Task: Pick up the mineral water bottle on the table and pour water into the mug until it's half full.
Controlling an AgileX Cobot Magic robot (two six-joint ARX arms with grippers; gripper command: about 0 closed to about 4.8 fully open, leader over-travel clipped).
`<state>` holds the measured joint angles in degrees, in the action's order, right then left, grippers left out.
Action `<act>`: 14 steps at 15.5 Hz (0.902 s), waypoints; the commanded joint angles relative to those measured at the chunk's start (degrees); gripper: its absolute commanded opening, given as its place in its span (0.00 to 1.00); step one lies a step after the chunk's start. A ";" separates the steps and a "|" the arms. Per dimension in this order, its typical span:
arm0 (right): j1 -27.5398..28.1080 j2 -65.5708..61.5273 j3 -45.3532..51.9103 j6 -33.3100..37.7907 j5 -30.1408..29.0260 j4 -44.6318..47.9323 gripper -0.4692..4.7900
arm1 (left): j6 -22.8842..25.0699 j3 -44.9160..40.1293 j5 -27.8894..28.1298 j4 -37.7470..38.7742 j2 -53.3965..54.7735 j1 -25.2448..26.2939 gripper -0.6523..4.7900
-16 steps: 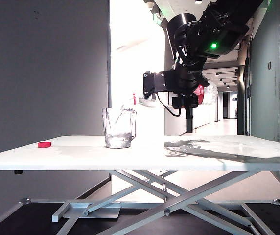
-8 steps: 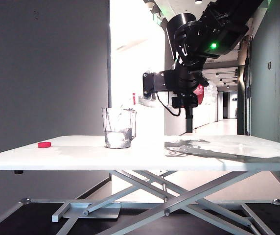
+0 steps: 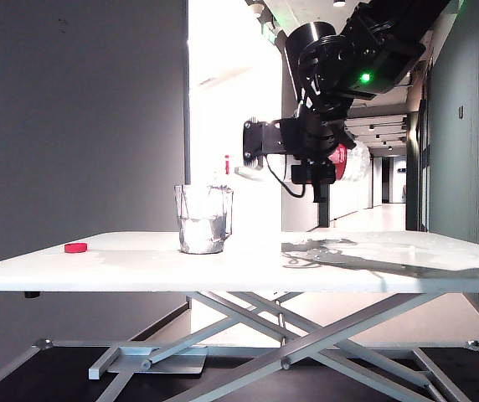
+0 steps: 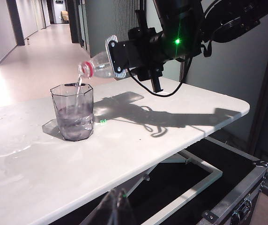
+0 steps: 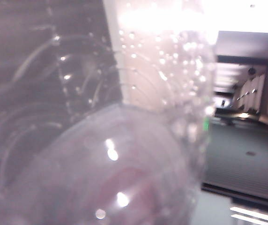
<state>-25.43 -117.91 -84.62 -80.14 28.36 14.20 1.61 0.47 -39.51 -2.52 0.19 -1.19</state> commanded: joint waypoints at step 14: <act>9.94 -4.83 7.48 78.68 -42.99 31.76 0.47 | -0.13 0.11 -0.28 -0.42 0.04 -0.02 0.11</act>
<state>-15.14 -122.67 -76.73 -2.37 -11.07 40.05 1.61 0.47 -39.51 -2.50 0.19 -1.19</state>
